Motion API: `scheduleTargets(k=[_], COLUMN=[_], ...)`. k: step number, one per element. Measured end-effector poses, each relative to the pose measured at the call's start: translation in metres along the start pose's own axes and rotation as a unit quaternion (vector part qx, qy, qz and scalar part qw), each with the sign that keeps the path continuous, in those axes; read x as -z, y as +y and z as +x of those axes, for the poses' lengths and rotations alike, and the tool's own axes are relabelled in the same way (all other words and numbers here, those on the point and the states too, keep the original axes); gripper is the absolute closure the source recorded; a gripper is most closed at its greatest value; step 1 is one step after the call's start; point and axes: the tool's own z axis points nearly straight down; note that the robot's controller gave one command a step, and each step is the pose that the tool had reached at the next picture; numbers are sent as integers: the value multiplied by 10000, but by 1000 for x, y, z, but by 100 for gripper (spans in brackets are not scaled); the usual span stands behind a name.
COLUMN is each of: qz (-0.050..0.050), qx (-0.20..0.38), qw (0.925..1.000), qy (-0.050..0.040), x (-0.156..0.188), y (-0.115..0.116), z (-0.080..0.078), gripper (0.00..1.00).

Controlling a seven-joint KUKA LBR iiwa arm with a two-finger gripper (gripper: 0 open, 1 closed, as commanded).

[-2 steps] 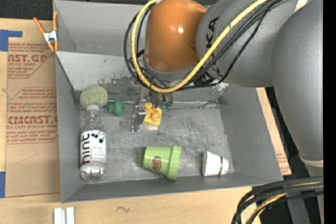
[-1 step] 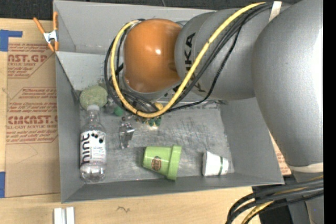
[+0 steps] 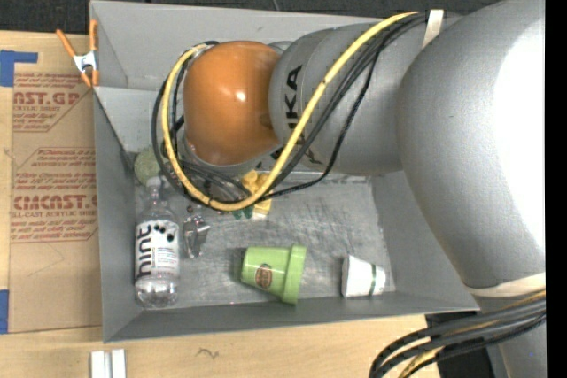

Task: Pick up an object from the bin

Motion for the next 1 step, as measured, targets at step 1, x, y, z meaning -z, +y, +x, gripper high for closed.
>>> scheduleTargets(k=[1], qz=[5], qx=[-1421], qw=[9899], qy=[1], x=[-10], y=[12], z=[8], gripper=[0])
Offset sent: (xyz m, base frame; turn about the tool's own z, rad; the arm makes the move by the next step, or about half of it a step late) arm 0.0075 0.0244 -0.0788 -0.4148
